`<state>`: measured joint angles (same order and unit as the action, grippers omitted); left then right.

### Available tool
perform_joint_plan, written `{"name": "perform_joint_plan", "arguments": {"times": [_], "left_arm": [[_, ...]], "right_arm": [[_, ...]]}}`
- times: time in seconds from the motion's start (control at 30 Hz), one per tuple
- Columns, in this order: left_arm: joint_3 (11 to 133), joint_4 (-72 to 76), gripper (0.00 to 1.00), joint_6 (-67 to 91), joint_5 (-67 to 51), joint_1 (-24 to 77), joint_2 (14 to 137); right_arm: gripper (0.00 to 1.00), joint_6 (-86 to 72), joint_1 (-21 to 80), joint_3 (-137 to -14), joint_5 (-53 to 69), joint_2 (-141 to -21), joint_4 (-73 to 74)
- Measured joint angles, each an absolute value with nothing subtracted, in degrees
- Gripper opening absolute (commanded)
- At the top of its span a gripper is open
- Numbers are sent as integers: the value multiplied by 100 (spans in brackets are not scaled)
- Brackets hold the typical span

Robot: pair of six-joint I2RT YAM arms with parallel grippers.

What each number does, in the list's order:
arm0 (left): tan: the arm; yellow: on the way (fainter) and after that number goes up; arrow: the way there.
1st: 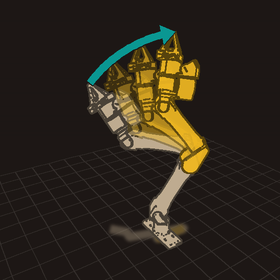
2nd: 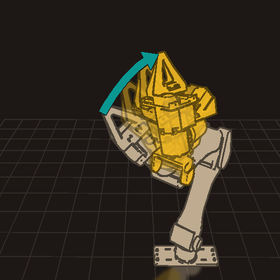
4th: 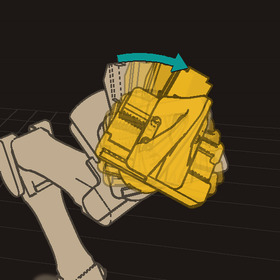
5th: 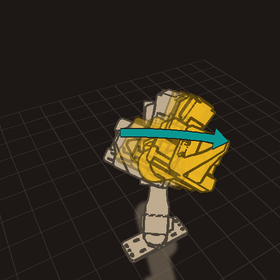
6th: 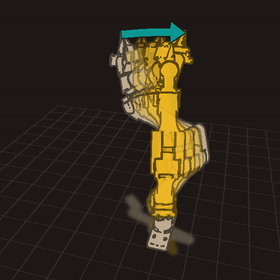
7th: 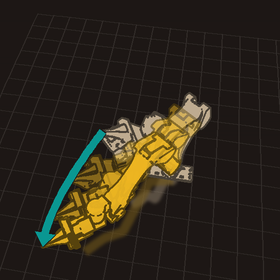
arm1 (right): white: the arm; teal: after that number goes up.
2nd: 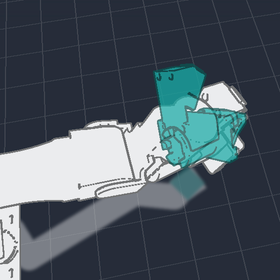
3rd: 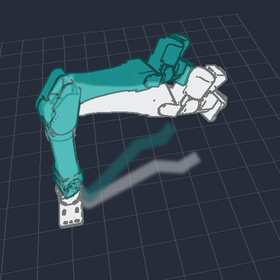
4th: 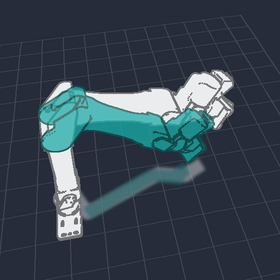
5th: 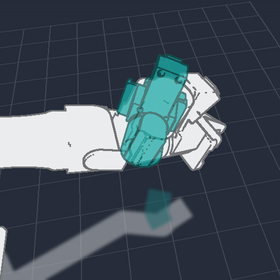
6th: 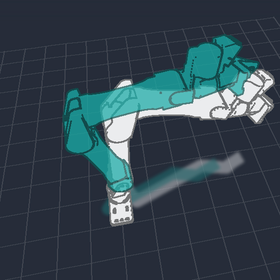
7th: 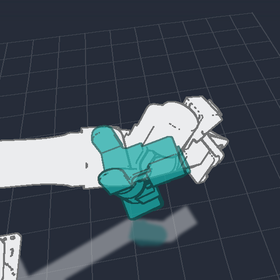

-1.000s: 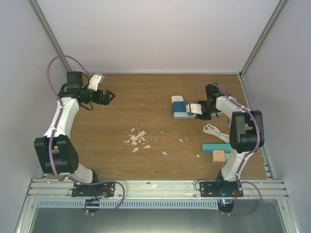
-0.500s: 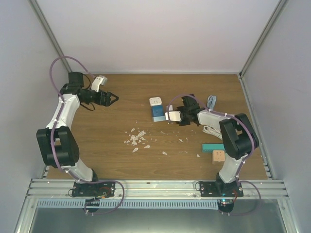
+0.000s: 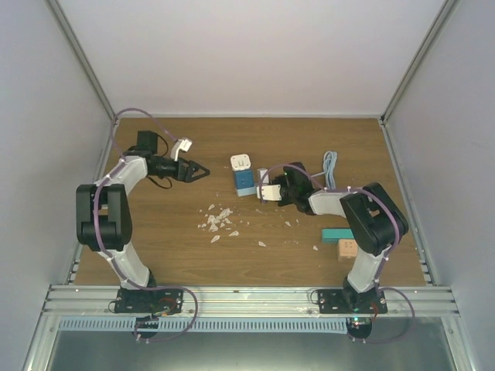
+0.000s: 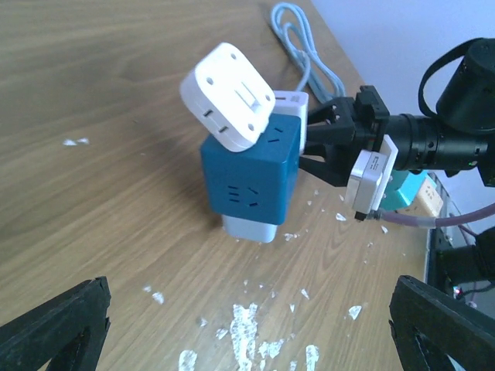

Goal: Pull the plug off the socket

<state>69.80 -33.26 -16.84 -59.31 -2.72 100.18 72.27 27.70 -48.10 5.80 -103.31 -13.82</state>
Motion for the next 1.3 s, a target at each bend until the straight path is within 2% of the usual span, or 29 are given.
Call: {"name": "perform_joint_plan", "arguments": {"times": [0.4,0.9,1.07,1.3], "left_arm": [[6676,-1610,99,-1302,-6005,646,10772],[6770,-781,97,-1240,-6064,1122,11426],[6976,-744,92,-1208,-6108,1160,11690],[7129,-709,75,-1208,-6326,1221,11738]], "right_arm": [[2,7328,2858,-4379,489,-10418,-2386],[2,7369,2871,-4147,475,-10416,-2783],[2,7367,2871,-4145,475,-10416,-2794],[2,7360,2902,-4145,425,-10416,-2794]]}}
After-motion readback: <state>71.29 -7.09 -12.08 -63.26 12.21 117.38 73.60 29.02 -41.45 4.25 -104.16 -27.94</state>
